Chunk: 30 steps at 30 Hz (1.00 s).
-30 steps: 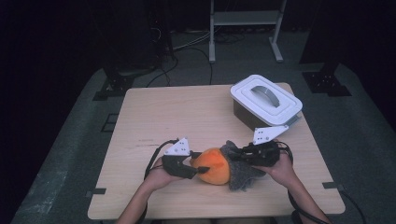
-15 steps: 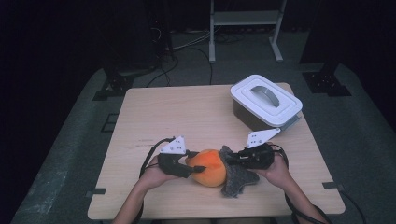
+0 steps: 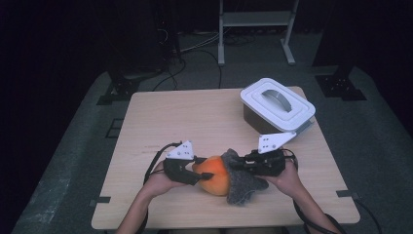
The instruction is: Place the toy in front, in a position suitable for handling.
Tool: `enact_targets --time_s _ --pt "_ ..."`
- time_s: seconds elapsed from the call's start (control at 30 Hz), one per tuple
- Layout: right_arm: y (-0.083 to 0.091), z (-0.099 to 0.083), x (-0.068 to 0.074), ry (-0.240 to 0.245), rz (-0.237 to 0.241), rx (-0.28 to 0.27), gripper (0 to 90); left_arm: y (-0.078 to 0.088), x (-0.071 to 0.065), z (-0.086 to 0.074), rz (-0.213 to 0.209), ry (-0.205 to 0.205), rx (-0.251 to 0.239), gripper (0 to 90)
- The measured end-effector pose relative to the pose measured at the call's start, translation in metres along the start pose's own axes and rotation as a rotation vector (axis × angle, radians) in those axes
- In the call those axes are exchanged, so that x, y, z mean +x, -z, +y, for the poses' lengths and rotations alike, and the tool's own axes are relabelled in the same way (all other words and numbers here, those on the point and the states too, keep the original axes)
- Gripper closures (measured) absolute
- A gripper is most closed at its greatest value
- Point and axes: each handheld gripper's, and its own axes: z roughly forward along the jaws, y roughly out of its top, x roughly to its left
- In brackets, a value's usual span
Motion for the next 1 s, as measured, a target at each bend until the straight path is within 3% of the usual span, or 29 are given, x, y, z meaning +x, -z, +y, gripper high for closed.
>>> enact_targets --time_s 0.13,0.23,0.33,0.57,0.63,0.77,0.87,0.93,1.0 --pt "-0.008 -0.012 -0.007 -0.033 0.004 0.033 80.8 -0.004 0.001 -0.004 0.009 0.001 -0.014 38.6" --pt "-0.006 -0.019 -0.013 -0.052 -0.008 0.044 80.8 -0.005 0.003 -0.008 0.036 -0.013 -0.074 29.7" --pt "-0.004 -0.025 -0.016 -0.057 -0.020 0.070 80.8 -0.005 0.006 -0.012 0.040 0.017 -0.110 22.5" --pt "-0.002 -0.033 -0.022 -0.078 -0.023 0.100 80.7 -0.015 0.015 -0.027 -0.025 0.098 -0.144 10.3" --pt "-0.003 -0.034 -0.023 -0.083 -0.025 0.101 80.7 -0.019 0.015 -0.031 -0.049 0.112 -0.144 12.8" --pt "0.000 -0.032 -0.024 -0.085 -0.035 0.092 80.8 -0.015 0.011 -0.023 -0.014 0.086 -0.131 36.8" --pt "0.007 -0.022 -0.019 -0.058 -0.046 0.050 81.2 -0.009 0.009 -0.015 -0.001 0.059 -0.102 40.7" --pt "0.012 -0.013 -0.014 -0.046 -0.021 -0.009 81.2 -0.007 0.006 -0.009 0.016 0.030 -0.067 41.6" --pt "0.011 -0.003 -0.006 -0.008 -0.017 -0.026 81.1 -0.008 0.003 -0.005 0.019 0.014 -0.061 41.5"
